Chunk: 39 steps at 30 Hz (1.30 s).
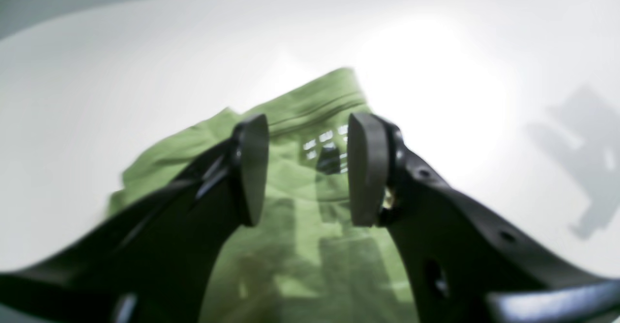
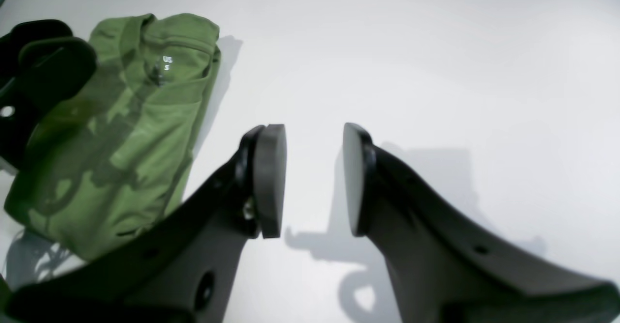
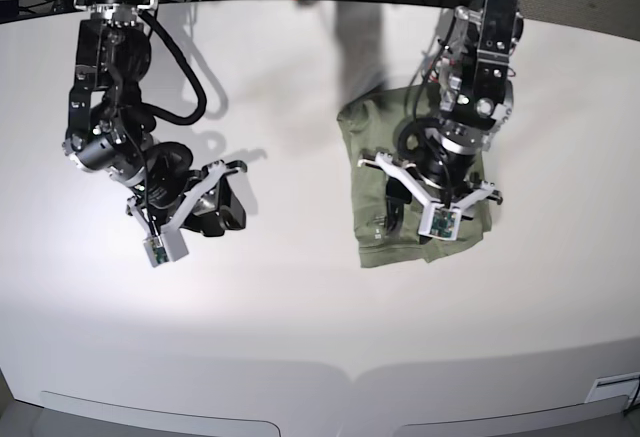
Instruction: Fold the T-shirt properly
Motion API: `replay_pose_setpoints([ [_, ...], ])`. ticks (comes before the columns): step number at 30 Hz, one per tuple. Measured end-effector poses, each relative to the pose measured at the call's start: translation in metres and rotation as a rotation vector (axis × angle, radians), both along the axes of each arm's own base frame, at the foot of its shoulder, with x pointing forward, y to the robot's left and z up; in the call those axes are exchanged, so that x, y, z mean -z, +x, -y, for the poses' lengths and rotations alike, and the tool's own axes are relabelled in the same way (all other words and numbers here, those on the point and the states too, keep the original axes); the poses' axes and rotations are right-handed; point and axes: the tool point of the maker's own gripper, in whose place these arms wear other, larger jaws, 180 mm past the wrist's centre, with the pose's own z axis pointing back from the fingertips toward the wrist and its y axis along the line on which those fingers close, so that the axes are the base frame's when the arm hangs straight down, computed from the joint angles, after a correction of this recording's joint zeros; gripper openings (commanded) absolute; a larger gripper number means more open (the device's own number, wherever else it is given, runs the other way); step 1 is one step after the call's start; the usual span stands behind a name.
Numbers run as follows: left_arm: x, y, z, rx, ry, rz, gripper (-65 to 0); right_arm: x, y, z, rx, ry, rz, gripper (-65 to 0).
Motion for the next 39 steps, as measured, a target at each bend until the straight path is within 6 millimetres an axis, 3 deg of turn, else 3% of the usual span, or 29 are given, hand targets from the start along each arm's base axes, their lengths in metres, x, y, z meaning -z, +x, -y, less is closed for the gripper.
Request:
replay_pose_setpoints([
  [3, 0.011, -0.001, 0.005, -0.019, -0.097, -0.01, -39.7, 0.0, 0.0, 0.001, 0.0, -0.001, 0.001, -44.6],
  [11, 0.079, -0.002, 0.002, -0.046, -0.115, -0.061, -39.7, 0.001, -0.001, 0.001, -0.002, -0.004, -0.008, -44.6],
  [16, 0.097, 0.004, 0.007, 0.006, -0.037, -0.069, -39.7, 0.001, -0.001, 0.001, -0.002, -0.005, -0.008, -44.6],
  [25, 0.089, 0.007, 0.008, 0.037, 0.031, -0.045, -39.7, 0.0, 0.0, 0.001, -0.001, -0.005, -0.005, -44.6],
  [34, 0.057, 0.019, 0.005, 0.03, 0.06, 0.0, -39.7, 0.0, 0.001, 0.001, -0.001, -0.007, -0.003, -44.6],
  [39, 0.059, 0.018, 0.003, 0.03, 0.083, -0.052, -39.7, -0.003, 0.003, 0.001, -0.001, -0.007, 0.006, -44.6],
])
